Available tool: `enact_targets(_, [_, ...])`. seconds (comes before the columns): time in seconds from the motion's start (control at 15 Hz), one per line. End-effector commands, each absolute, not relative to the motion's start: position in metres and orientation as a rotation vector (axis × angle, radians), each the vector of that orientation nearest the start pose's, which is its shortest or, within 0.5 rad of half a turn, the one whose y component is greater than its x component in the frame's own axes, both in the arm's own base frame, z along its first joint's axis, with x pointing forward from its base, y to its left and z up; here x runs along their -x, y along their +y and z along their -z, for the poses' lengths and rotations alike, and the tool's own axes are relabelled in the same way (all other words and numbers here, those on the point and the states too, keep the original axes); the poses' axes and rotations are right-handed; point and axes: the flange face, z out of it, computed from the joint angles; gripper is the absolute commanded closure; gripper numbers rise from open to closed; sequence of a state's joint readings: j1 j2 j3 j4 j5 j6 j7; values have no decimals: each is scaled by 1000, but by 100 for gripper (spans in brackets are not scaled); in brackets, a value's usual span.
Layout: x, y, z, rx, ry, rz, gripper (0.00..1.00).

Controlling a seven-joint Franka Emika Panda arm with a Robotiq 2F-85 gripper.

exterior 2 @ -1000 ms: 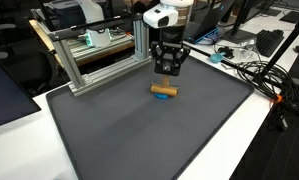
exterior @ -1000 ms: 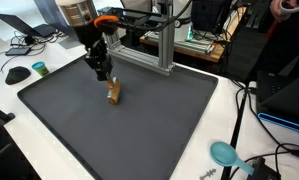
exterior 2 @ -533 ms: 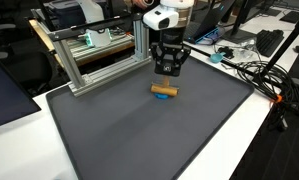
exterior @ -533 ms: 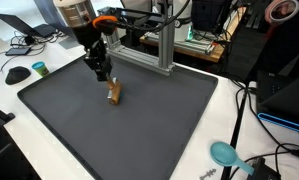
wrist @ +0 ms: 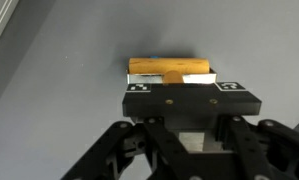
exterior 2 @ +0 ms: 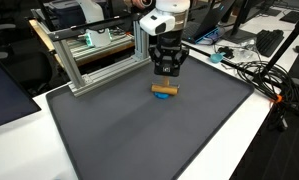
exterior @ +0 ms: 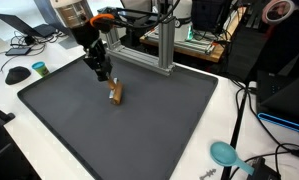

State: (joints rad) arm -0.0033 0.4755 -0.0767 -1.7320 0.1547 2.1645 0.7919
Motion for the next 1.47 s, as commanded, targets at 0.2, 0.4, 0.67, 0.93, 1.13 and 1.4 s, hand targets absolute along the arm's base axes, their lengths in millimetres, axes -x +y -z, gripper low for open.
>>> enact_targets(0.2, [-663, -45, -248, 2690, 1388, -226, 78])
enact_targets(0.4, [-666, -49, -250, 2692, 1407, -217, 78])
enact_targets(0.67, [-668, -58, -255, 2708, 1517, -124, 78])
enact_targets(0.93, [-669, -62, -259, 2703, 1632, -62, 78])
enact_targets(1.13, [-669, -62, -260, 2711, 1689, -14, 78])
enact_targets(1.4, [-669, -62, -260, 2712, 1723, 26, 78])
